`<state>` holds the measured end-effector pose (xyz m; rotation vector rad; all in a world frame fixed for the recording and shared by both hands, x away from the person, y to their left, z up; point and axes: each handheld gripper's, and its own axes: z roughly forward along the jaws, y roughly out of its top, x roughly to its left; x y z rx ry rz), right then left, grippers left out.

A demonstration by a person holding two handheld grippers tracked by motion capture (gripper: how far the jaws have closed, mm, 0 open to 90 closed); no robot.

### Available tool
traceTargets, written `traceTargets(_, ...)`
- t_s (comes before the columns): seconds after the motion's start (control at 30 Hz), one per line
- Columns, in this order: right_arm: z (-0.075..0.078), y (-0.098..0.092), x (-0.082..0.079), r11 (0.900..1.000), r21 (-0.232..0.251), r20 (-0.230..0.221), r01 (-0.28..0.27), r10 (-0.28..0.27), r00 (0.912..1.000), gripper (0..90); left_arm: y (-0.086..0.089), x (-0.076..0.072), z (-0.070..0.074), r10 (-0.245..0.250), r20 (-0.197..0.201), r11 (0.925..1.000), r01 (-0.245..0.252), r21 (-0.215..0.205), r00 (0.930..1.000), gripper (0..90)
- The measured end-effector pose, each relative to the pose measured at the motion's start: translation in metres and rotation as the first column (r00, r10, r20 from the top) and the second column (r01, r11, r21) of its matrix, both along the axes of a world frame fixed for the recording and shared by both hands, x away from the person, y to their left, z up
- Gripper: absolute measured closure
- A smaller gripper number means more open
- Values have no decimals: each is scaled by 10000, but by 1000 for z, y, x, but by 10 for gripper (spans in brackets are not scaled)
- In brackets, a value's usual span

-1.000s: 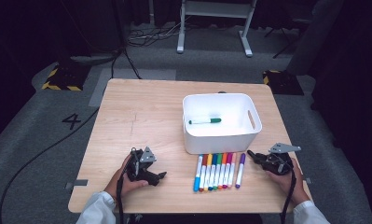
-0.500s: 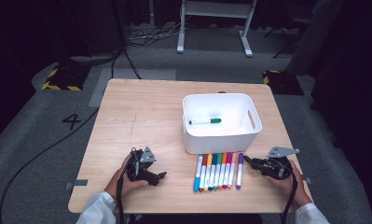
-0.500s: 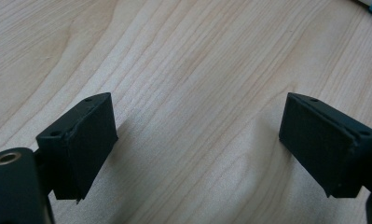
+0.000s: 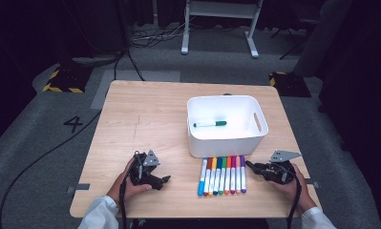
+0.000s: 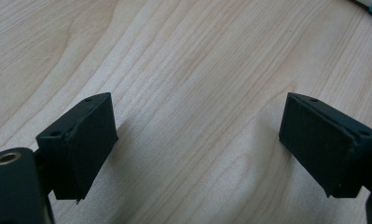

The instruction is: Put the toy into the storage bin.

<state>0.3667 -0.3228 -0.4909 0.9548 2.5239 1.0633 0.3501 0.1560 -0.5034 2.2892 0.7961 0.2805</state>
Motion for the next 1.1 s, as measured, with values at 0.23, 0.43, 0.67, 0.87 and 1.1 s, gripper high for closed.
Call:
traceTargets(0.23, 3, -7, 2, 9997, 172, 102, 191, -193, 9998, 748, 0, 0, 0, 2, -2, 10000, -2, -2, 10000, 112)
traceTargets(0.43, 18, -18, -4, 9961, 872, 404, -128, 93, 9991, 749, 0, 0, 0, 0, -2, 10000, 0, -3, 10000, 112)
traceTargets(0.67, 49, -28, -14, 9837, 1693, 999, -608, 442, 9940, 749, 0, 0, 0, 0, 0, 10000, 0, -4, 10000, 112)
traceTargets(0.87, 84, -24, -20, 9820, 1599, 1859, -1006, 701, 9801, 749, 0, 0, 0, -2, -1, 10000, 2, 2, 10000, 112)
traceTargets(1.1, 133, -21, -13, 9807, 1458, 2773, -1303, 859, 9569, 749, 0, 0, 0, -13, 4, 10000, 13, 6, 10000, 112)
